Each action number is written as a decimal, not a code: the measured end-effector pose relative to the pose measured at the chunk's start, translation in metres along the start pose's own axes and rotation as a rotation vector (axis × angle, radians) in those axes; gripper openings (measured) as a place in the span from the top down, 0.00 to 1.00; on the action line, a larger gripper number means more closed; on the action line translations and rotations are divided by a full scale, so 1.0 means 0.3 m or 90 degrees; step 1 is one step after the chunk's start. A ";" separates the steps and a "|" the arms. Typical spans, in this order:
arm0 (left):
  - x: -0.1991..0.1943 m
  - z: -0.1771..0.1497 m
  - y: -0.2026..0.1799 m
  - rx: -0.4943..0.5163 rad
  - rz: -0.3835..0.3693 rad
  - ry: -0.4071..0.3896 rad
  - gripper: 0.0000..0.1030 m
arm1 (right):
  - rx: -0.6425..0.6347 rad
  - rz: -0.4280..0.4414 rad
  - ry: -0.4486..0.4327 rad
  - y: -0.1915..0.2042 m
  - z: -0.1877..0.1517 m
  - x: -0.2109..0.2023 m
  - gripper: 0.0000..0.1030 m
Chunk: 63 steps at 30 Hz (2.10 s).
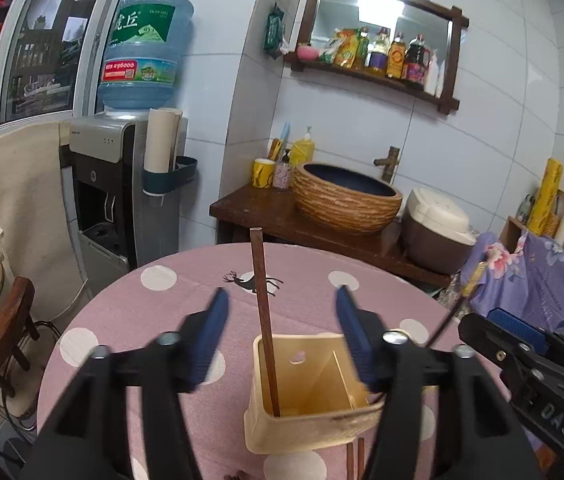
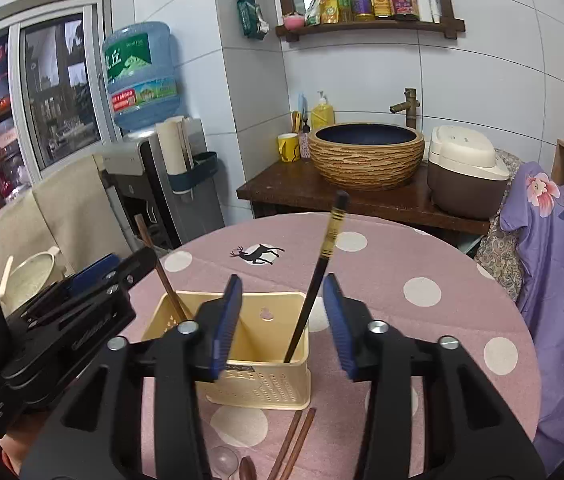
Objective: Organize utensils
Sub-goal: 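Grasp a steel spoon by its bowl with the left gripper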
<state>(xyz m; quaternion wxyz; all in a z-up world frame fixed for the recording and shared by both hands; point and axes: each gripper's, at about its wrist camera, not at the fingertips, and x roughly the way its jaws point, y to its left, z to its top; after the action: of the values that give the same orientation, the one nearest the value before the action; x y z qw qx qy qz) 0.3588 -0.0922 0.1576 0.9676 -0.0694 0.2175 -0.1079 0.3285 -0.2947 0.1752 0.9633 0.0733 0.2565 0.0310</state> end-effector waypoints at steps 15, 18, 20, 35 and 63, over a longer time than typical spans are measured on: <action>-0.176 -0.234 0.190 0.001 -0.033 0.080 0.21 | -0.012 -0.015 0.023 -0.020 -0.251 -0.124 0.51; -0.197 -0.310 0.231 -0.008 -0.034 0.100 0.22 | -0.028 -0.016 0.036 -0.006 -0.331 -0.136 0.51; -0.204 -0.361 0.249 -0.011 -0.038 0.124 0.24 | -0.037 -0.019 0.056 -0.002 -0.387 -0.129 0.51; -0.193 -0.618 0.091 0.127 -0.086 0.245 0.39 | -0.007 -0.042 0.136 -0.063 -0.629 -0.117 0.51; -0.014 -0.641 -0.046 0.269 -0.091 0.368 0.62 | 0.028 -0.022 0.161 -0.103 -0.666 -0.137 0.51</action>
<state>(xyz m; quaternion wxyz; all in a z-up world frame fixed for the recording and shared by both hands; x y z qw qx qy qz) 0.2689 -0.1212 -0.0103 0.8490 0.1507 0.4498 -0.2326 0.1941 -0.3041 0.0192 0.9217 0.0855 0.3781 0.0175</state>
